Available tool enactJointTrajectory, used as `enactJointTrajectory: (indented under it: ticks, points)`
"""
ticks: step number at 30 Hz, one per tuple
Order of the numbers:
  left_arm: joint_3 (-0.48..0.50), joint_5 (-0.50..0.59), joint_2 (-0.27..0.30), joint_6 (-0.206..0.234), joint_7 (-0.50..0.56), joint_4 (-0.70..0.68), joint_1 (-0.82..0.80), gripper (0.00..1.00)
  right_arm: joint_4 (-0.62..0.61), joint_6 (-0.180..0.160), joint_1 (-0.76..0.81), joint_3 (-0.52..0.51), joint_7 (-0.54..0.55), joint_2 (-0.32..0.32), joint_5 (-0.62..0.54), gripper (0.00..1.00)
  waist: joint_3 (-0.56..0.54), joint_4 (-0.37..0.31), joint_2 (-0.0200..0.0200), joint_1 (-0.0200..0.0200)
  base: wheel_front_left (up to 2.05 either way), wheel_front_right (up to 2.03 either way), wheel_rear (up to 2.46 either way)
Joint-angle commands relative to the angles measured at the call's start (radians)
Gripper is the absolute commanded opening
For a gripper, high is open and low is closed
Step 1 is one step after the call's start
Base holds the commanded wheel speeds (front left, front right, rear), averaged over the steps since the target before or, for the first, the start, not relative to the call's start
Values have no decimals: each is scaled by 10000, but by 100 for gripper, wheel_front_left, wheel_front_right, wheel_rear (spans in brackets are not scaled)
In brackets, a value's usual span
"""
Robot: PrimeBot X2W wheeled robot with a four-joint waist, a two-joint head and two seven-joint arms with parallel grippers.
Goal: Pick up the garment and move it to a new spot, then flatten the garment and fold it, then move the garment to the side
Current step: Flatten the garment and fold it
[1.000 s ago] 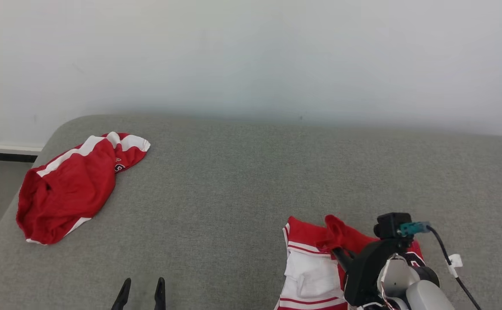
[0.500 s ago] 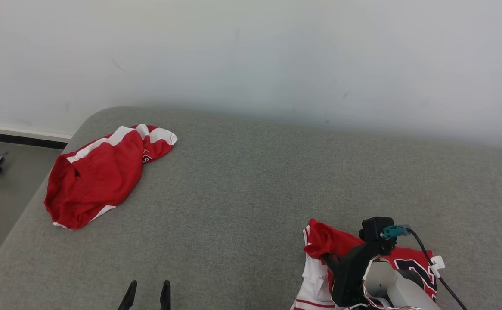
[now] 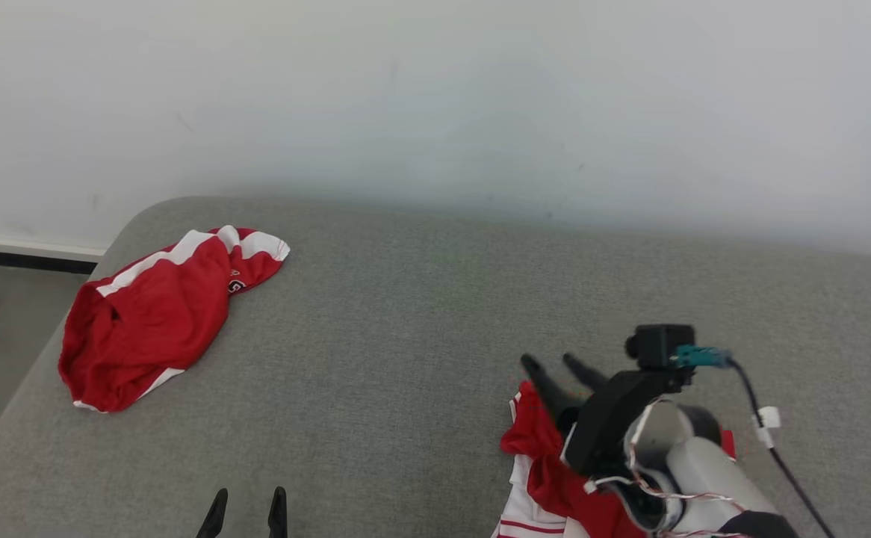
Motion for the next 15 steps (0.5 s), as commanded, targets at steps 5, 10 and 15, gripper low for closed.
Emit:
enactJointTrajectory:
  ticks: [5,10,15]
  points:
    - [-18,-7,-17,34,-28,-85,87,100,-496,-24,461,-1338,-476,-516,-1084,100,-22,-252,0,0,0,0,0]
    - [-80,-42,-19,41,-28,-100,80,100,-972,-24,1422,-2512,-437,-757,-2076,100,-3,-280,0,0,0,0,0]
    - [-50,-41,-17,70,-28,-136,53,100,-1672,-24,2586,-3205,-33,-618,-2935,0,25,-293,0,0,0,0,0]
